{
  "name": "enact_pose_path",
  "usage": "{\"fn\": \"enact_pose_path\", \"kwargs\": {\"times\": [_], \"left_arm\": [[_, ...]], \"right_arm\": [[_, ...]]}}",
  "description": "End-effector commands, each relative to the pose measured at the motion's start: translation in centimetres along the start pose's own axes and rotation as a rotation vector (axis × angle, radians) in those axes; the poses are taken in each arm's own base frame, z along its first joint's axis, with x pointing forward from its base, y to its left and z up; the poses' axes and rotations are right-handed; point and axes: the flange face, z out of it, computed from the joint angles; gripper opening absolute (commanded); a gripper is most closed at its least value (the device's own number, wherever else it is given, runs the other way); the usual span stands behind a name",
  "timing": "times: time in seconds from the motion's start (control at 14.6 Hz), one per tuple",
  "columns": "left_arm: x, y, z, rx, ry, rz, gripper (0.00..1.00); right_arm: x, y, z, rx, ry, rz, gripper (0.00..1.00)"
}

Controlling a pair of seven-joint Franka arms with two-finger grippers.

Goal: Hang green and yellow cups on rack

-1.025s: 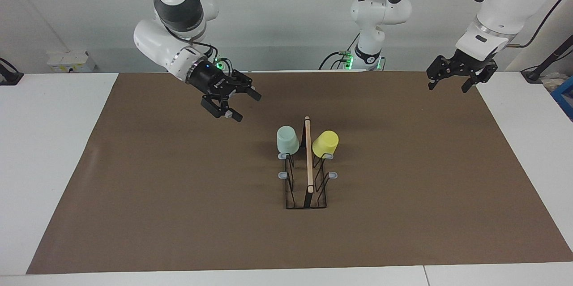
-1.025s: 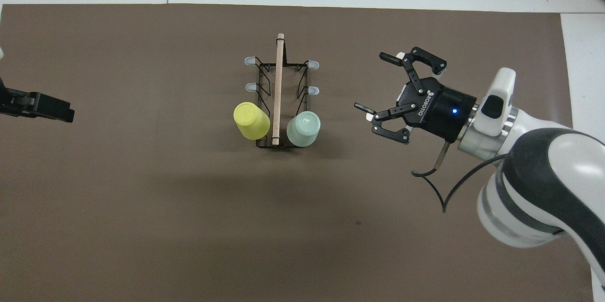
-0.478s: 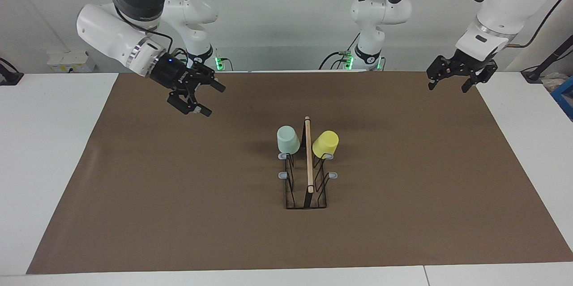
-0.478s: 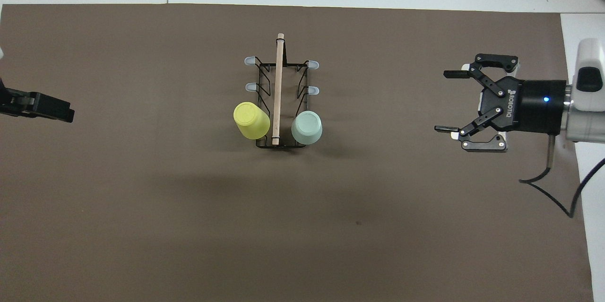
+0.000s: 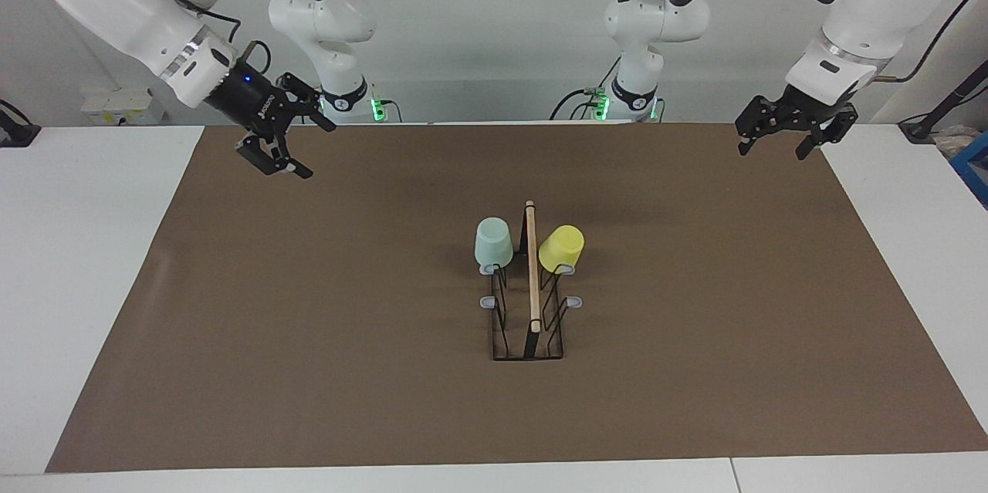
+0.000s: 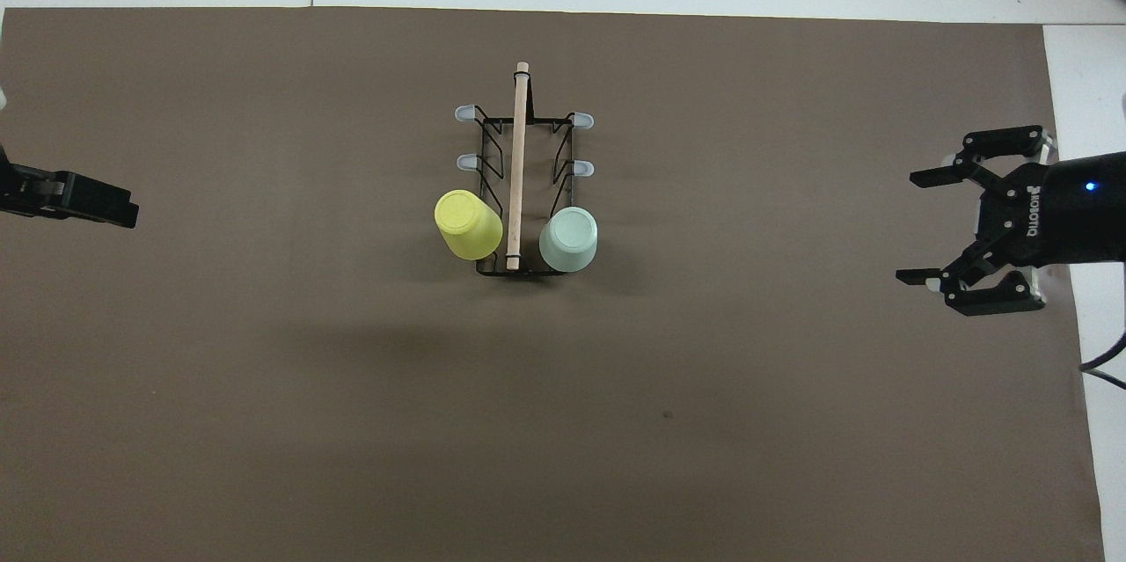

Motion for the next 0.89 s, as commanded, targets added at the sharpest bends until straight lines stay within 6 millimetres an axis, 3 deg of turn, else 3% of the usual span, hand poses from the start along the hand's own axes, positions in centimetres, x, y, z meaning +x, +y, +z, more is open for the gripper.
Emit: {"fn": "enact_pose_path", "kwargs": {"times": [0.0, 0.41, 0.68, 0.82], "left_arm": [[-0.9, 0.2, -0.2, 0.004, 0.000, -0.005, 1.00], [-0.9, 0.2, -0.2, 0.004, 0.000, -0.005, 1.00], [-0.9, 0.2, -0.1, 0.003, -0.001, -0.005, 1.00], [-0.9, 0.2, -0.2, 0.004, 0.000, -0.005, 1.00]], "right_arm": [[0.1, -0.4, -1.0, -0.043, -0.160, 0.117, 1.00], [3.9, -3.1, 1.6, -0.223, -0.383, 0.548, 1.00], [3.0, -2.8, 3.3, -0.276, -0.364, 0.907, 1.00], [1.8, -2.1, 4.4, -0.267, -0.371, 1.007, 1.00]]}}
